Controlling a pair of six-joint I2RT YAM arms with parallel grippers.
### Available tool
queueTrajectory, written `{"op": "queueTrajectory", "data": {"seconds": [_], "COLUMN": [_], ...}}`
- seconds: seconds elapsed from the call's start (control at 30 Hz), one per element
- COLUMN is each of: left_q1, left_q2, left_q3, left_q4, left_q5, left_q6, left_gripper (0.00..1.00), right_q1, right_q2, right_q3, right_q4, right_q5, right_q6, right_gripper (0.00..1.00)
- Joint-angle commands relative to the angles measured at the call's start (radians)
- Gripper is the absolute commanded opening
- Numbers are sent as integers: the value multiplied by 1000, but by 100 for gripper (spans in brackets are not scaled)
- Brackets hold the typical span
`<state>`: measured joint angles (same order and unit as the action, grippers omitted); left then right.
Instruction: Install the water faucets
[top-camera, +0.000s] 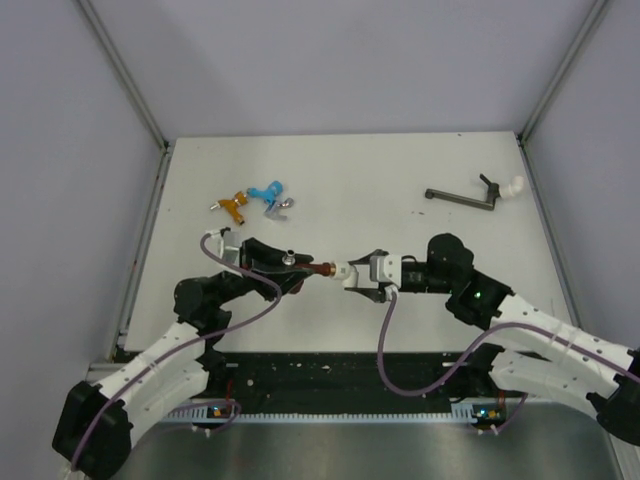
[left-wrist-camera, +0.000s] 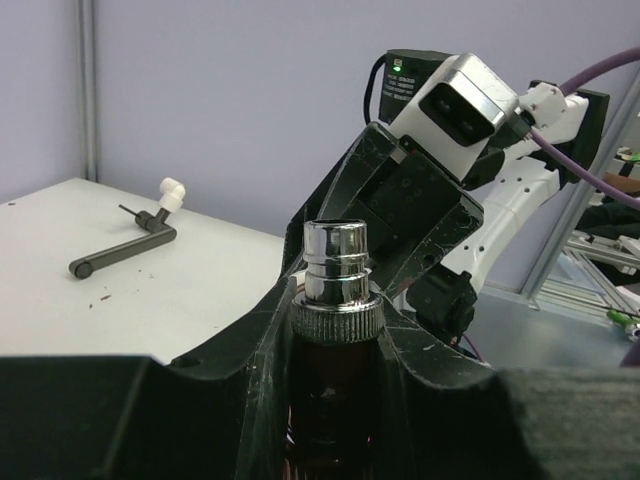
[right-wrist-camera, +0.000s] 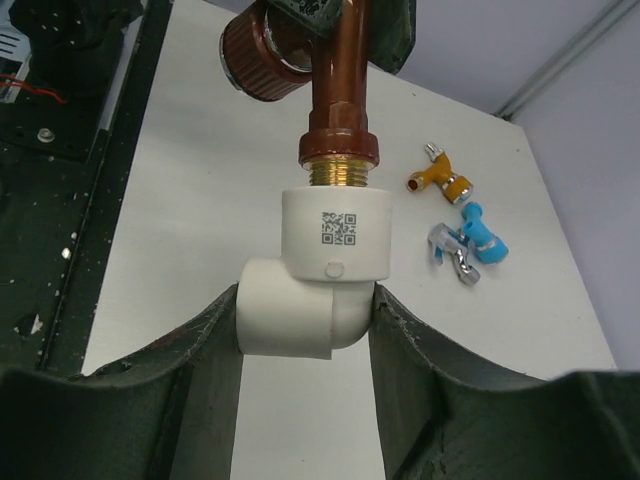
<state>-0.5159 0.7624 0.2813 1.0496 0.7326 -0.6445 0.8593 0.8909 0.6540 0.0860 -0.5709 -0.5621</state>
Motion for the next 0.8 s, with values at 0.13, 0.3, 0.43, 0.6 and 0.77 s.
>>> {"op": "queueTrajectory", "data": {"seconds": [0.13,0.3,0.43,0.6,0.77], "left_q1": [-24,-26,-32,-38,-41], "left_q2": [49,57,100,126,95], "left_q3": [-22,-40,-59,-44,-30], "left_q4": [280,371,498,569,567], "left_q5": [163,120,128,165,200], "left_q6": [-130,-173,-216,-205,-146], "left_gripper": [0,0,0,0,0], "right_q1": [-14,-17,-25,-49,-91], "right_q2": [7,-21,8,49,51], "right_q3": [90,53,73,122,134], "right_q4": [72,142,143,133,141], "right_q5": [-182,-168,-224,-345,-452], "right_q6": [19,13,34,105,165], "right_gripper": [0,0,0,0,0]}}
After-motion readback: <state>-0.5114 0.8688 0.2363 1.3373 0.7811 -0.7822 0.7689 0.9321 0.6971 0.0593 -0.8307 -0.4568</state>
